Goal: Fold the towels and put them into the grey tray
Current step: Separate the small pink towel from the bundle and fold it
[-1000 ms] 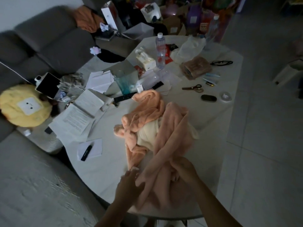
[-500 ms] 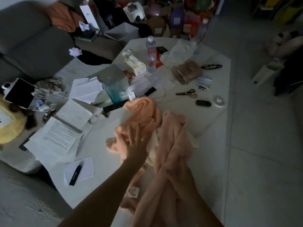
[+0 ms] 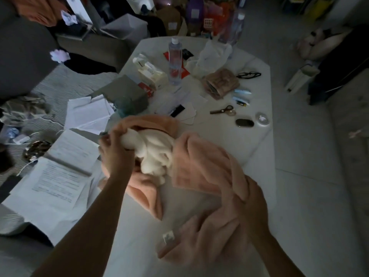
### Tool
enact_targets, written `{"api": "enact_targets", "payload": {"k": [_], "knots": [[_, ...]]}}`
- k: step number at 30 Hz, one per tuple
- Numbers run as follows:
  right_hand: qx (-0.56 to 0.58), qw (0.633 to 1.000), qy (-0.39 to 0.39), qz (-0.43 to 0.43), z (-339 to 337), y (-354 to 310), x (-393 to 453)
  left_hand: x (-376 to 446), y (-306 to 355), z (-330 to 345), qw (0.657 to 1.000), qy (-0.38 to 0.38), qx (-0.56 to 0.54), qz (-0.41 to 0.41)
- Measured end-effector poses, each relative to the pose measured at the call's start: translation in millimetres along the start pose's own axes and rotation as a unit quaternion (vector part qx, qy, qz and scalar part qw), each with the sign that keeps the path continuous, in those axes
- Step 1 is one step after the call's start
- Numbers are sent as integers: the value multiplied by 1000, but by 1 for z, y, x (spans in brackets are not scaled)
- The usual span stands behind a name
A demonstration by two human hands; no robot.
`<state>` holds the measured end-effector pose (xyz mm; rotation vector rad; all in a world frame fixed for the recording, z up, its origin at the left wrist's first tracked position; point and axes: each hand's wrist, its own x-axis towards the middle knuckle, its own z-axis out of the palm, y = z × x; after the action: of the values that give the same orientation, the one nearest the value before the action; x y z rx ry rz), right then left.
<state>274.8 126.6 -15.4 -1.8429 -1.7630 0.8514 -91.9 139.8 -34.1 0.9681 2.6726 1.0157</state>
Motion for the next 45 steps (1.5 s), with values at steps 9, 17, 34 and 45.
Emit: {"api": "enact_targets", "payload": {"k": [9,17,34,45], "knots": [[-51,989,-91,100,26,7,-16,-91,-50,5,965,-216,143,40],[-69,977,-127,154,20,-11,-23,-220,-8,22,914,-355,-185,-69],[164,951,-44,257,-48,81,-9,-275,39,72,877,-481,1,1],[81,952,-93,280,-62,137,-10,-256,57,104,898,-432,65,-42]]}}
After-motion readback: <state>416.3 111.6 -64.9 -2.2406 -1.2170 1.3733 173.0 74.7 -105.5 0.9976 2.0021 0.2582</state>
